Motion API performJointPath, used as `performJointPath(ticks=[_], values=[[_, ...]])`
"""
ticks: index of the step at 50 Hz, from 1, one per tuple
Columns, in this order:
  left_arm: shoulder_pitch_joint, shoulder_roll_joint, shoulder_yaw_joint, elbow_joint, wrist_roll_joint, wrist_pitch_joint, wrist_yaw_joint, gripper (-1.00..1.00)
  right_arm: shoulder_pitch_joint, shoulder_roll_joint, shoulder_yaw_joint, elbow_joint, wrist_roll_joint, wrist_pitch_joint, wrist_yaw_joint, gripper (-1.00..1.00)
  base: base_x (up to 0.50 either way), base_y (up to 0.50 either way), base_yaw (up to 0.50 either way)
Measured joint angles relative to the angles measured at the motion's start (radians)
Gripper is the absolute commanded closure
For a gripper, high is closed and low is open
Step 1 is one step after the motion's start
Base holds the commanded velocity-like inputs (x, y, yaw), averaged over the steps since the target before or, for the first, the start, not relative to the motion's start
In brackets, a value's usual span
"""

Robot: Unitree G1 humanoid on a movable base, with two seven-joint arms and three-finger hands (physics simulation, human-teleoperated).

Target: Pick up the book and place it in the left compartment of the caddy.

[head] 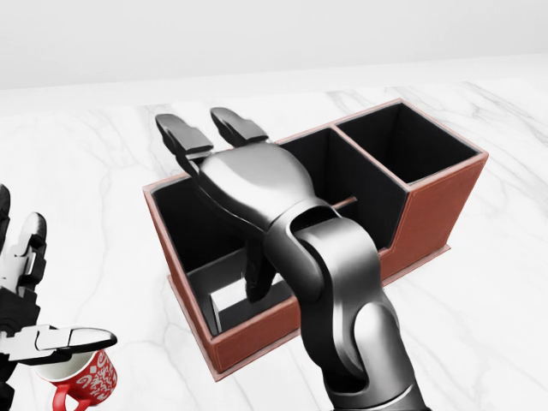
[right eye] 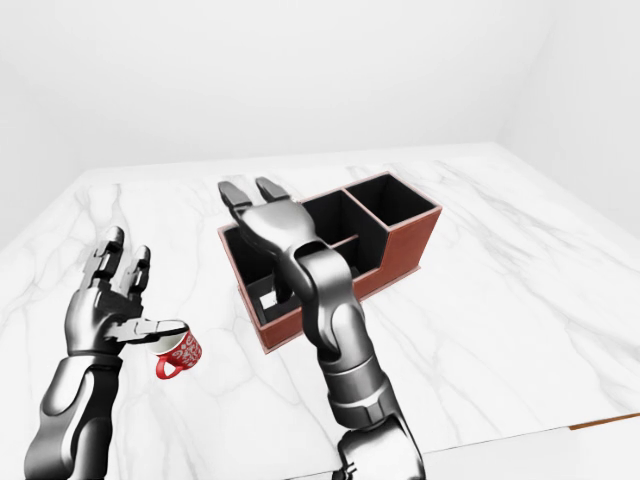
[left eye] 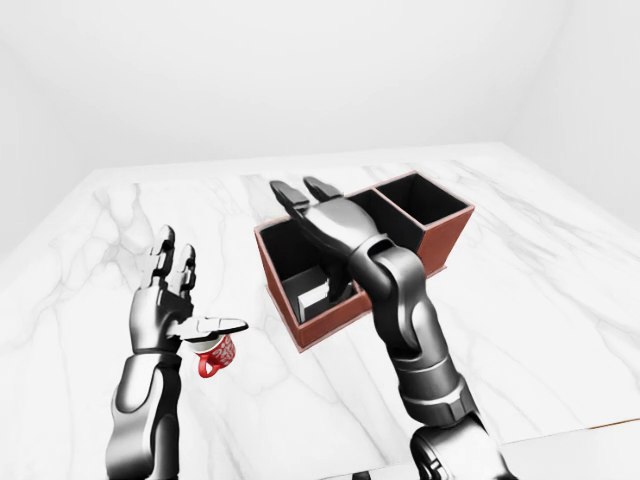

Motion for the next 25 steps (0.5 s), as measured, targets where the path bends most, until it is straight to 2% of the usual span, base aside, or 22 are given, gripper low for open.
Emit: performJointPath(ticks=[5,16,25], values=[[0.005,-0.008,-0.016,-0.054,0.017,0.000,0.004,-1.00,-0.033,-0.020,-0.034,-0.230,0.018,0.078,0.000,-1.00,0.00,0.00,0.00],[0.020,-0.028,-0.049,-0.211,0.057,0.000,0.010,-1.00,-0.111,-0.100,-0.120,-0.581,0.054,0.078,0.000,-1.00,0.00,0.00,0.00],[0.008,-0.036,-0.059,-0.346,0.072,0.000,0.024,-1.00,-0.094,-0.158,-0.186,-0.793,0.114,0.078,0.000,-1.00,0.00,0.00,0.00]])
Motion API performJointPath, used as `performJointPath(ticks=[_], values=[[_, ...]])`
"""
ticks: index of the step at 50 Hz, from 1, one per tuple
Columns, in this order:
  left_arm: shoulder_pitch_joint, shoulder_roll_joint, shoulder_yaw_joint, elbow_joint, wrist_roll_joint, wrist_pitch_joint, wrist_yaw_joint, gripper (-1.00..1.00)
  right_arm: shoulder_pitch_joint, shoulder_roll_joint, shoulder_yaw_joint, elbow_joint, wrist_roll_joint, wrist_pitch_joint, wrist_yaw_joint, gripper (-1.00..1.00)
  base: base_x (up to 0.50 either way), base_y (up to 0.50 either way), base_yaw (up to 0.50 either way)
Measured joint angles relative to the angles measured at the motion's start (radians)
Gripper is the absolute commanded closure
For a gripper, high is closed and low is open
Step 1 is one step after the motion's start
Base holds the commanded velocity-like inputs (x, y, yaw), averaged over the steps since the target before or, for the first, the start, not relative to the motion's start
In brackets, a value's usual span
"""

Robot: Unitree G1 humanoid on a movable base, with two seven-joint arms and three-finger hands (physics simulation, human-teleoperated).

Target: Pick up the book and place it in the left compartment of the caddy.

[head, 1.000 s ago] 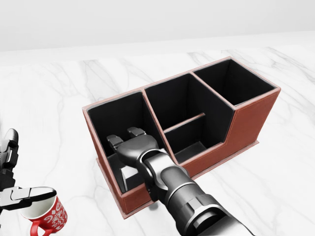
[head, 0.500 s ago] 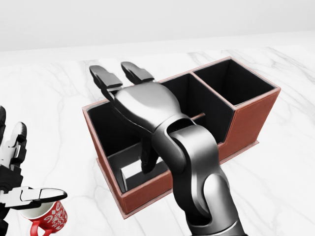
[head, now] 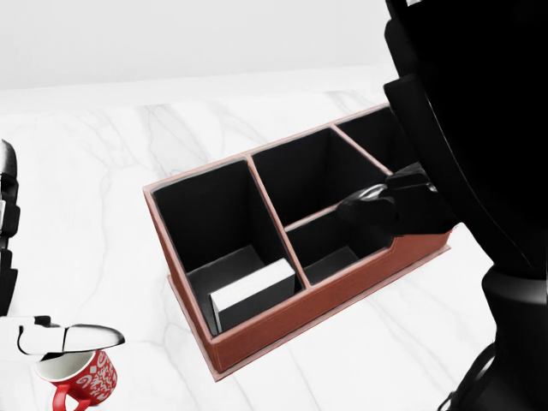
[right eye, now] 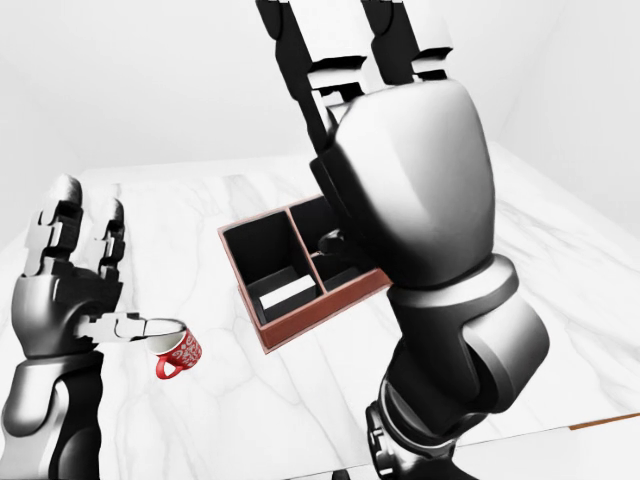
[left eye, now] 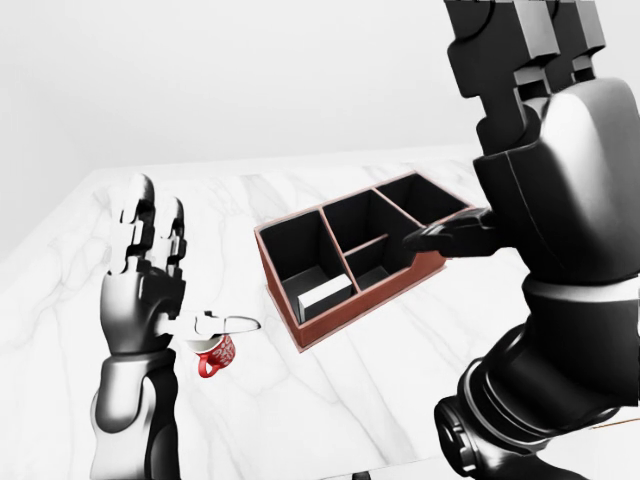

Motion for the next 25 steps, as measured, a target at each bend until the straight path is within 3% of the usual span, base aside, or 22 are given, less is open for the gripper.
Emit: performJointPath(ticks=[7,14,20,25], values=[[-0.024,-0.002,0.007,-0.090,-0.019,0.000,0.023,-1.00,0.075,0.024,-0.121,-0.093,0.151,0.000,0.000,-1.00,0.00,0.00,0.00],[-0.043,-0.001,0.015,-0.167,-0.053,0.000,0.059,-1.00,0.232,0.055,-0.284,-0.138,0.416,0.000,0.000,-1.00,0.00,0.00,0.00],[-0.049,-0.001,0.024,-0.221,-0.091,0.000,0.092,-1.00,0.414,0.012,-0.345,-0.157,0.688,0.000,-0.003,-1.00,0.00,0.00,0.00],[-0.045,-0.001,0.036,-0.264,-0.127,0.000,0.112,-1.00,0.556,-0.060,-0.372,-0.166,0.931,0.000,-0.077,-1.00,0.00,0.00,0.00]])
